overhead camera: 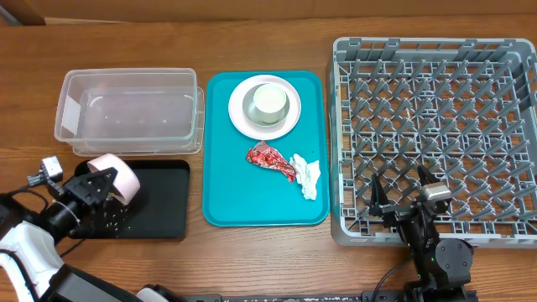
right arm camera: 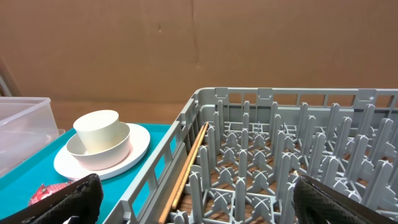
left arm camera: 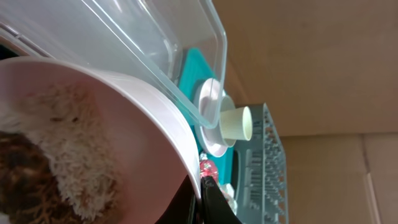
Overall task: Sort waste into correct bins and load items into the dishwasher
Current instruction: 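Tilt the pink plate with the left gripper to dump scraps onto black tray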
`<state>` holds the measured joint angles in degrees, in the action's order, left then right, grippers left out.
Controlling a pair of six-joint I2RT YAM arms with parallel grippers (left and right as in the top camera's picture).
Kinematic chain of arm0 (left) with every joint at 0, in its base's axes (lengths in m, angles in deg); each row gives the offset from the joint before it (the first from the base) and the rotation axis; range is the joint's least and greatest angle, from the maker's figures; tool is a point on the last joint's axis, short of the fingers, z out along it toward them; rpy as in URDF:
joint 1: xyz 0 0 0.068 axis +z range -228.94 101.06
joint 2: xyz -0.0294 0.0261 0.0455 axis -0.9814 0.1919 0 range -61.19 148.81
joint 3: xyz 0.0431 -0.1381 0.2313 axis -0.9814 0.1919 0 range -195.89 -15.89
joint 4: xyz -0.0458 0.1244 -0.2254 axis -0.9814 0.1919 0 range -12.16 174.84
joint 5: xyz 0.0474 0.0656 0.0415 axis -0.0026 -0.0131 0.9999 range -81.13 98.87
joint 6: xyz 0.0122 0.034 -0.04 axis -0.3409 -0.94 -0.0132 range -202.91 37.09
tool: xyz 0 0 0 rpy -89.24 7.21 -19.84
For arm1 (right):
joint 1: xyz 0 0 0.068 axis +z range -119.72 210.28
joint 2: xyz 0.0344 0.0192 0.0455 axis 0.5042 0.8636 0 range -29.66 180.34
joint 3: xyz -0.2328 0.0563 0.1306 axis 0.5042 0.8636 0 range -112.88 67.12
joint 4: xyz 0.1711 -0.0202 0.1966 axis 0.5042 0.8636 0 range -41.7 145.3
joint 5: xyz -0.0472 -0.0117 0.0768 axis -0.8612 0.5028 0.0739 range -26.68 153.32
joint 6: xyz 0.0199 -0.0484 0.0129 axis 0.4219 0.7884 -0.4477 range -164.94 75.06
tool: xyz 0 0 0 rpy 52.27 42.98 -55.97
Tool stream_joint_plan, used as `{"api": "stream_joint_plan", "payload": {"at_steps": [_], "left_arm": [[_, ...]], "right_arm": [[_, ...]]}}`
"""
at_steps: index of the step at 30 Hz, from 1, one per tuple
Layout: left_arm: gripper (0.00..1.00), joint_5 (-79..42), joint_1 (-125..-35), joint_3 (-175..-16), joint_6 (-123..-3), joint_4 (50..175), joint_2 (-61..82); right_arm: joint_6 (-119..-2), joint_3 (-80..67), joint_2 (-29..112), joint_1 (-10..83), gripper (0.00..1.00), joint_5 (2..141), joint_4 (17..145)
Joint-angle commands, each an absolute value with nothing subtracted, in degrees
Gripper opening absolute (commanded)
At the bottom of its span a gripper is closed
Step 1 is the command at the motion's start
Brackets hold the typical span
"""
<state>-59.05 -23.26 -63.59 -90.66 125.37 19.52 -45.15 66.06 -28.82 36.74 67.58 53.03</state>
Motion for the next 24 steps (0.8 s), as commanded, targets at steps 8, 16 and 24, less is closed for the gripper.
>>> {"api": "stream_joint_plan", "payload": {"at_steps": [8,16,24], "left_arm": [[0.04,-63.53,-22.67,-62.8,-91.69,125.11,18.21],[0.04,-65.67,-22.73,-62.74,-92.36,127.6,18.21],[0.04,-68.08,-23.21,-62.74,-93.94,129.11,18.21]], "right_arm": [[-45.21,66.67,-29.43,36.59,1.0,67.42,52.72],[-45.21,66.67,-29.43,36.59,1.0,67.42,52.72],[-45.21,66.67,-29.43,36.59,1.0,67.42,52.72]]}}
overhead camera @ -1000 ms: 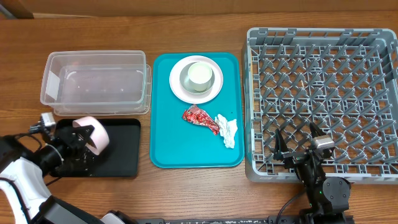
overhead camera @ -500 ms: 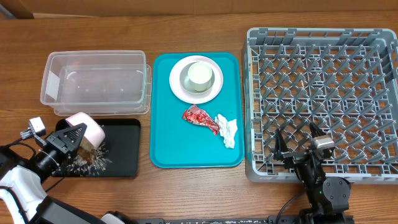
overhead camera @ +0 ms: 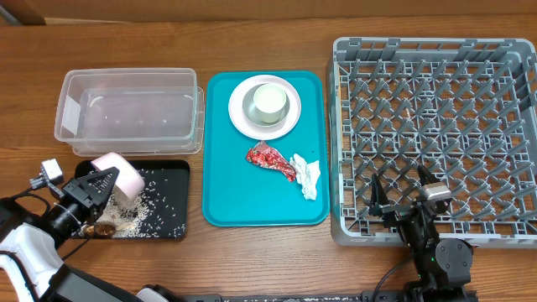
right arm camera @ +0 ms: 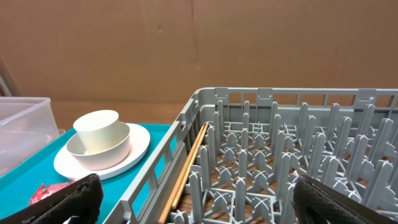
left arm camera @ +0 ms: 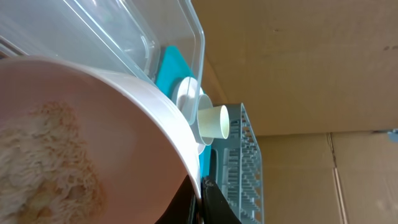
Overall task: Sort waste into correct bins and load items into the dishwasher
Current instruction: 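Tilt the pink plate with the left gripper to dump scraps onto black tray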
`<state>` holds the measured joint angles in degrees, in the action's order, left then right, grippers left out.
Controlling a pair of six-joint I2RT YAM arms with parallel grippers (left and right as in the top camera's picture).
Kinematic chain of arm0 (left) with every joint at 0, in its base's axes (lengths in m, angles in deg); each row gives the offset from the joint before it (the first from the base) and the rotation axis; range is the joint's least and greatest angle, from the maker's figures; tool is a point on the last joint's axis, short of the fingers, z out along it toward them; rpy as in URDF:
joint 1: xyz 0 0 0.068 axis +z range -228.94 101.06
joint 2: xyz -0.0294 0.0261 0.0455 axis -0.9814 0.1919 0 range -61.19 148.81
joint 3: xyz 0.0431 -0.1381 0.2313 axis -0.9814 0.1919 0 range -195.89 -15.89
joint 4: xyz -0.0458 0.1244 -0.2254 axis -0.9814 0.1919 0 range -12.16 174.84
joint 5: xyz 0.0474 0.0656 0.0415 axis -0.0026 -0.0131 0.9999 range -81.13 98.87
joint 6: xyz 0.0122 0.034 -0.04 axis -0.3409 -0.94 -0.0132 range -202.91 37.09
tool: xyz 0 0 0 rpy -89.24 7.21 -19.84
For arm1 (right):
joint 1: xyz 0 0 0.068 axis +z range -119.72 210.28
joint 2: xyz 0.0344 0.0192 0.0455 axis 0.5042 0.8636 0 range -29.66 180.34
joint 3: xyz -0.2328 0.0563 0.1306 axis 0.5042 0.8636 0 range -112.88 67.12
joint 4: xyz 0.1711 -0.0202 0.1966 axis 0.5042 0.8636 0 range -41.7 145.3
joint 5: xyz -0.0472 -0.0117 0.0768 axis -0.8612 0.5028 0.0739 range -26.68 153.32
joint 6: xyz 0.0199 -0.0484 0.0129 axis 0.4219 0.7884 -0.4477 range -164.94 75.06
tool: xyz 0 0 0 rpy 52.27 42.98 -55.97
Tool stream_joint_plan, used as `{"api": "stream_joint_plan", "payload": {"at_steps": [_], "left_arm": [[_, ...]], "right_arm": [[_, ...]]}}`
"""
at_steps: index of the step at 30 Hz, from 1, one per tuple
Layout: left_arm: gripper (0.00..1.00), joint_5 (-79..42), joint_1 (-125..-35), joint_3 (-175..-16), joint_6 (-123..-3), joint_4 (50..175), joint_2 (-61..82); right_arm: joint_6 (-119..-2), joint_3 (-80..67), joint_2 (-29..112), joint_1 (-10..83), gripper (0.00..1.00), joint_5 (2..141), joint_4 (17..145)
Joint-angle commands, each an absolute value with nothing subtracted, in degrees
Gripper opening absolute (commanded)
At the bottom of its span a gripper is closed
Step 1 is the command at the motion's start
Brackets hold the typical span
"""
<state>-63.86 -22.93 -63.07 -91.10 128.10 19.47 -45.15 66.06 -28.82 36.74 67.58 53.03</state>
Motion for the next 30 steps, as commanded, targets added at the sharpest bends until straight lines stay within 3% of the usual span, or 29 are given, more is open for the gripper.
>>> {"api": "stream_joint_plan", "payload": {"at_steps": [1,13,30], "left_arm": [[0.04,-69.19,-23.67,-62.74,-94.77,129.72,18.21],[0.04,-70.48,-24.63,-62.74,-93.15,129.7,18.21],[0.07,-76.8,-24.65,-62.74,-101.63,135.67,18.21]], "right_arm": [[-45.21,66.67,-29.43,36.59,1.0,67.42,52.72],[-45.21,66.67,-29.43,36.59,1.0,67.42,52.72],[-45.21,66.67,-29.43,36.59,1.0,67.42,52.72]]}}
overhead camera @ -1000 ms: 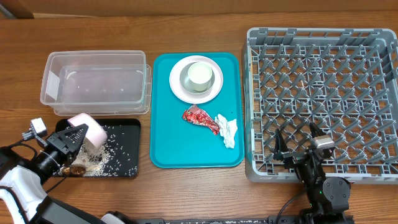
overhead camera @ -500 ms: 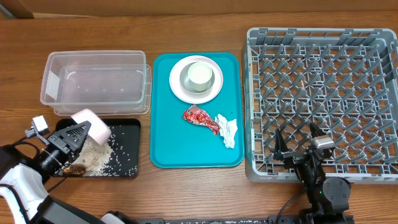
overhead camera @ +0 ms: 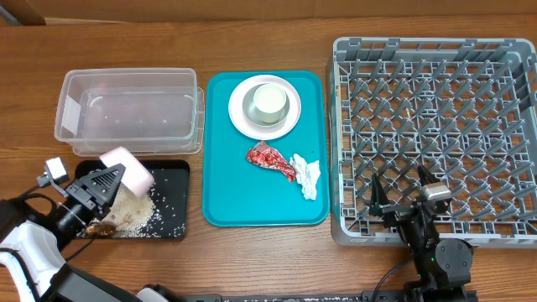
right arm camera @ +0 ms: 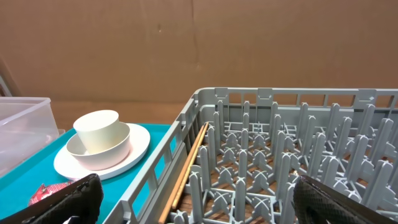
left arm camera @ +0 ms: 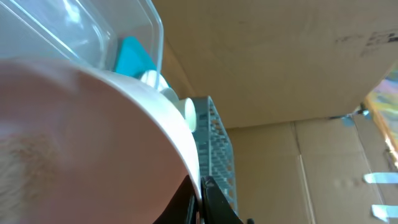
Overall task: Sort waste into correct bins and load items into the dishwasher
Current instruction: 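Tilt the pink plate with the left gripper to dump scraps onto black tray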
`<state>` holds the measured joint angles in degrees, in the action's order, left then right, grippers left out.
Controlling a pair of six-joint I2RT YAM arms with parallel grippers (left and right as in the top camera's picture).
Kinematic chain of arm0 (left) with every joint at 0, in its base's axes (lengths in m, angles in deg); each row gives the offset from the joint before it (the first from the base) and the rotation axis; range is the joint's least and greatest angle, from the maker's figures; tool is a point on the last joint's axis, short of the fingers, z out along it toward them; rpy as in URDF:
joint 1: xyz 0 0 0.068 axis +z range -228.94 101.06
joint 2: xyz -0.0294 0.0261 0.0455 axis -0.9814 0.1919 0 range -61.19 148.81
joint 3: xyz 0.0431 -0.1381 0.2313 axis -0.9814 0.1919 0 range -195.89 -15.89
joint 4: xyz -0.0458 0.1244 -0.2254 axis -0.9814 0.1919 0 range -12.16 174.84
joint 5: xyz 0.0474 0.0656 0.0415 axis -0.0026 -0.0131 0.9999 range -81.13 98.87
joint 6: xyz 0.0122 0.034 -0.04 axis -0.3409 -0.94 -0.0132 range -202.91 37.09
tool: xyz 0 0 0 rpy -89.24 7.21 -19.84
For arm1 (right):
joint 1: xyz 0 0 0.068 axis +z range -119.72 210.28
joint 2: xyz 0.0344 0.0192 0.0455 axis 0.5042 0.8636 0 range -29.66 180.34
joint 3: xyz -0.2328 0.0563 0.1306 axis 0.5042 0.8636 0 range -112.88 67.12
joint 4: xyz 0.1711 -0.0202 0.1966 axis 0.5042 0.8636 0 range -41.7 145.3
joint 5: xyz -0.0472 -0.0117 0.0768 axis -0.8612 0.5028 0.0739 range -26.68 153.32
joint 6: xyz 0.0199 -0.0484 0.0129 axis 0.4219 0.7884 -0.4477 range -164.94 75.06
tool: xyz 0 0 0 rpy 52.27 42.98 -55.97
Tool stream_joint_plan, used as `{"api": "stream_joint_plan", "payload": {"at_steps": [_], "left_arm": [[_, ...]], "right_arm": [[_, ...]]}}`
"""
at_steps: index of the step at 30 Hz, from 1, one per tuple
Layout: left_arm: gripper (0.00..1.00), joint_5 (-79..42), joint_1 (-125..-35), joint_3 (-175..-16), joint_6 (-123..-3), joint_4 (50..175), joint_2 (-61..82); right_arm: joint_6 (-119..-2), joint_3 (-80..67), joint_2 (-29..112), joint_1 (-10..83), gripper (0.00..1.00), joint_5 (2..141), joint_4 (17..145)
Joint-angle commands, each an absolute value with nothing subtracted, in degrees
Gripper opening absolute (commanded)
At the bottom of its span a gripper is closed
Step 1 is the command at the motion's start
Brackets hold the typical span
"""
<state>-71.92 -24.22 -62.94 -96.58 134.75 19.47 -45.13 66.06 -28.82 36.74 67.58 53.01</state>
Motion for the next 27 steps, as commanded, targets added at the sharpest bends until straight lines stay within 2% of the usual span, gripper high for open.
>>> {"api": "stream_joint_plan", "payload": {"at_steps": [1,4,7,11,19,27], "left_arm": [[0.07,-76.69,-24.65,-62.74,-102.18,134.79,18.21],[0.06,-76.23,-24.65,-62.74,-99.88,135.58,18.18],[0.06,-77.34,-24.65,-62.74,-103.75,134.83,18.18],[0.06,-74.81,-24.65,-62.74,-99.75,134.77,18.21],[0.11,-75.05,-24.65,-62.74,-101.11,133.83,18.21],[0.04,-78.33,-24.7,-62.74,-99.31,132.74,18.18]], "right_arm": [[-45.21,66.67,-29.43,36.59,1.0,67.42,52.72],[-45.21,66.67,-29.43,36.59,1.0,67.42,52.72],[-45.21,66.67,-29.43,36.59,1.0,67.42,52.72],[-45.21,66.67,-29.43,36.59,1.0,67.42,52.72],[-45.21,66.65,-29.43,36.59,1.0,67.42,52.72],[-45.21,66.67,-29.43,36.59,1.0,67.42,52.72]]}}
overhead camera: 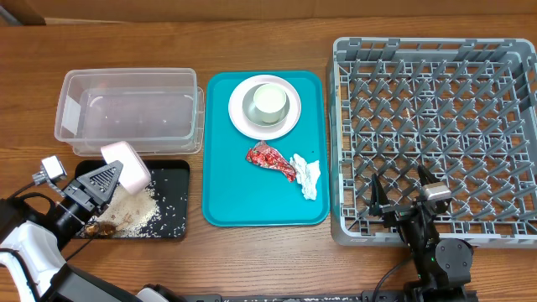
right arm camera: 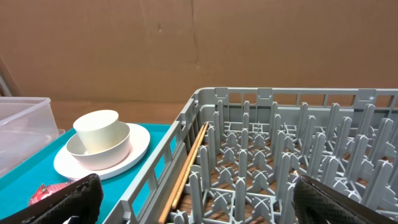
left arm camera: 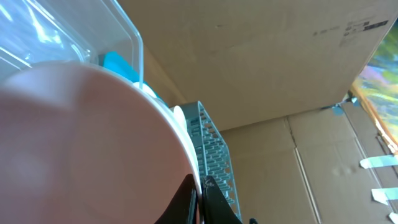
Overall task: Sort waste into correct bins and load items into the dishwasher
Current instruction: 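Tilt the pink plate with the left gripper to dump scraps onto black tray, then carry the pink plate back and set it on the teal tray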
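My left gripper (overhead camera: 107,179) is shut on the rim of a pink bowl (overhead camera: 126,164), held tipped over the black tray (overhead camera: 166,226), where spilled rice (overhead camera: 134,207) lies. The bowl (left arm camera: 81,143) fills the left wrist view, its inside bare. My right gripper (overhead camera: 401,190) stands open at the near edge of the grey dish rack (overhead camera: 436,126). Wooden chopsticks (right arm camera: 189,165) lie in the rack. On the teal tray (overhead camera: 226,201) sit a white plate (overhead camera: 239,117) with a cup (overhead camera: 270,102), a red wrapper (overhead camera: 269,158) and a crumpled napkin (overhead camera: 307,174).
A clear plastic bin (overhead camera: 130,113) stands behind the black tray, at the left. Cardboard walls rise behind the table in the wrist views.
The pink bowl has tipped a little further and shifted slightly toward the clear bin. The last rice seen inside it is gone. The right arm has not moved.
The bowl, full of rice and brown scraps, was held over a bare black tray. Then rice lay scattered on the tray and the bowl was half empty. Then the pile had grown, and now the bowl's inside shows bare.
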`<state>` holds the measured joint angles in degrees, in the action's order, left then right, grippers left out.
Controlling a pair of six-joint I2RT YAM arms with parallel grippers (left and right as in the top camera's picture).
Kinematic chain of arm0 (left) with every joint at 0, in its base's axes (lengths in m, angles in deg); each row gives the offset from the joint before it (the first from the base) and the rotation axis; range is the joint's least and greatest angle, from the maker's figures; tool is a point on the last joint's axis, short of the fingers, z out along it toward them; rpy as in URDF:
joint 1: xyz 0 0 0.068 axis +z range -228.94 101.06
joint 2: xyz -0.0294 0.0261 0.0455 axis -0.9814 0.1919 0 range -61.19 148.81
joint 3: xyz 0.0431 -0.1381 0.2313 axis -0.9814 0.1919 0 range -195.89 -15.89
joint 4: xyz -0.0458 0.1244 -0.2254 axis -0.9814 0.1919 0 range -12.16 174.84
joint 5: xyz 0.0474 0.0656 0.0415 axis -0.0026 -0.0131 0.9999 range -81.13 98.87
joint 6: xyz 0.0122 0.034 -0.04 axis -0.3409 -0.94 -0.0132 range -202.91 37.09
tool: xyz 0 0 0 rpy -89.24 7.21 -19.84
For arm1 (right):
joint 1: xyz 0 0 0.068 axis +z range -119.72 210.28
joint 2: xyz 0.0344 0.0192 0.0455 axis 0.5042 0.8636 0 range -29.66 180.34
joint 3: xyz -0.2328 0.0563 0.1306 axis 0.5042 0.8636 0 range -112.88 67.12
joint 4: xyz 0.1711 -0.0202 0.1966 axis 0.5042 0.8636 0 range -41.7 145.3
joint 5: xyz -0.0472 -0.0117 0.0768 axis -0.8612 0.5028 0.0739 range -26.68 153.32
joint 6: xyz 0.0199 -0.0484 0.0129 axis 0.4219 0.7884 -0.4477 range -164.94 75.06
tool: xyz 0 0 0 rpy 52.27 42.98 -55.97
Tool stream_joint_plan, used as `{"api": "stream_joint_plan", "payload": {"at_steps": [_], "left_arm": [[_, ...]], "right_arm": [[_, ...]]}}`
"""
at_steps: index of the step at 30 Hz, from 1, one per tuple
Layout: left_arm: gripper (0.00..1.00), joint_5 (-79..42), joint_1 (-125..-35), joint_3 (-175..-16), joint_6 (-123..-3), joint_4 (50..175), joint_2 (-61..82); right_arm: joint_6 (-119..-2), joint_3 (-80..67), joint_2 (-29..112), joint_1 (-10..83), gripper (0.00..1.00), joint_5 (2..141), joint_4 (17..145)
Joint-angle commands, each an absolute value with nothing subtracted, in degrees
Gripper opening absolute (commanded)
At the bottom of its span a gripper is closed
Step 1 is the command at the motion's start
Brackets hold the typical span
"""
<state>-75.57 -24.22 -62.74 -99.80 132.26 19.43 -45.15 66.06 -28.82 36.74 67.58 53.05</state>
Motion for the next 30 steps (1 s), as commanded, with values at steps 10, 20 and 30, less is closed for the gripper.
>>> {"api": "stream_joint_plan", "payload": {"at_steps": [10,20,30], "left_arm": [[0.04,-77.41,-26.16,-62.74,-103.47,136.69,18.21],[0.04,-77.63,-30.01,-64.03,-97.5,133.96,18.18],[0.04,-53.39,-49.09,-77.03,-81.26,132.43,17.35]], "right_arm": [[-45.21,66.67,-29.43,36.59,1.0,67.42,52.72],[-45.21,66.67,-29.43,36.59,1.0,67.42,52.72],[-45.21,66.67,-29.43,36.59,1.0,67.42,52.72]]}}
